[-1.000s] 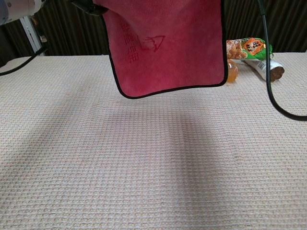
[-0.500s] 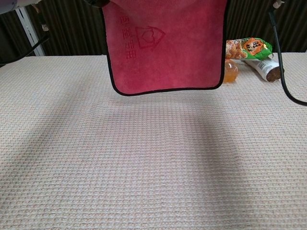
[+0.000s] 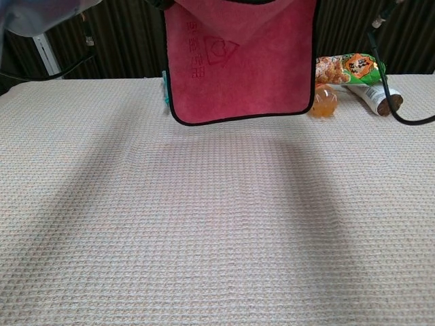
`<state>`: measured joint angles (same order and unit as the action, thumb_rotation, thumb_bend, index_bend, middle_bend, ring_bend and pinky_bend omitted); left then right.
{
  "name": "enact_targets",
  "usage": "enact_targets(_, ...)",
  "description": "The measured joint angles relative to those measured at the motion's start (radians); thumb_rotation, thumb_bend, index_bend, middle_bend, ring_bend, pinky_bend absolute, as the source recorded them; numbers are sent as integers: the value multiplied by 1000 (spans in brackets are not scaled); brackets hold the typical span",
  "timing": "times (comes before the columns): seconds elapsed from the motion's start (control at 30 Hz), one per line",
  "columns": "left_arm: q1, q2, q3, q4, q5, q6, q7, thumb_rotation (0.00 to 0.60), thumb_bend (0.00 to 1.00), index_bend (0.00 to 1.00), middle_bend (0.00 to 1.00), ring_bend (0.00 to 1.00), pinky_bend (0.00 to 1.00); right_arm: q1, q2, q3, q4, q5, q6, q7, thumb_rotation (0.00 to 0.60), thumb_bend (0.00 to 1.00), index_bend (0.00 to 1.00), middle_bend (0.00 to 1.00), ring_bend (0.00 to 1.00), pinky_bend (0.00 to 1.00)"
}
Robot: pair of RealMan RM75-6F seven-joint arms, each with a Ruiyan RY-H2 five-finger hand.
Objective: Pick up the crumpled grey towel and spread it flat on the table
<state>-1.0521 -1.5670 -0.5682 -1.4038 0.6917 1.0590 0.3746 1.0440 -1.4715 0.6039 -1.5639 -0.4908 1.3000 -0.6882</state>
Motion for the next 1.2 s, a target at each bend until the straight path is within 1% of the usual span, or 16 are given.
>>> enact_targets(0.17,-47,-66,-7,89,-3,-14,-30,600,483,671,89,0,19,6,-33,-27,84,-48,-38,58,600,669,697,240,107,189)
enact_targets(0.27,-46,-76,8,82,3,-16,-40,600,483,671,89,0,19,-5,-34,-46,84,-57,-40,63,600,670,697,240,108,189)
enact_targets(0.33,-35,-76,26,56,13,-11,-43,600,483,671,89,0,19,-14,-29,-54,69,-57,-38,62,600,669,699,240,108,189)
enact_targets(0.43,-6,-73,60,1,31,5,-49,600,483,671,89,0,19,-37,-21,-80,25,-58,-29,58,600,669,701,240,108,189)
enact_targets(0.63,75,-60,141,-145,82,59,-73,600,483,671,89,0,19,-100,-11,-174,-98,-80,0,49,600,669,705,240,108,189)
enact_targets(0.77,146,-43,208,-252,128,105,-98,600,483,671,89,0,19,-142,-12,-250,-179,-128,37,40,600,670,708,240,108,189)
enact_targets(0.87,199,-29,260,-315,174,138,-119,600,483,672,89,0,19,-171,-15,-294,-227,-163,67,35,600,669,708,239,108,189)
enact_targets(0.97,246,-13,308,-363,223,166,-143,600,483,671,90,0,19,-198,-20,-334,-270,-197,100,30,600,669,708,240,108,189)
enact_targets(1.2,328,21,391,-436,322,214,-187,600,483,671,89,0,19,-259,-27,-417,-348,-277,165,20,600,670,708,240,108,189)
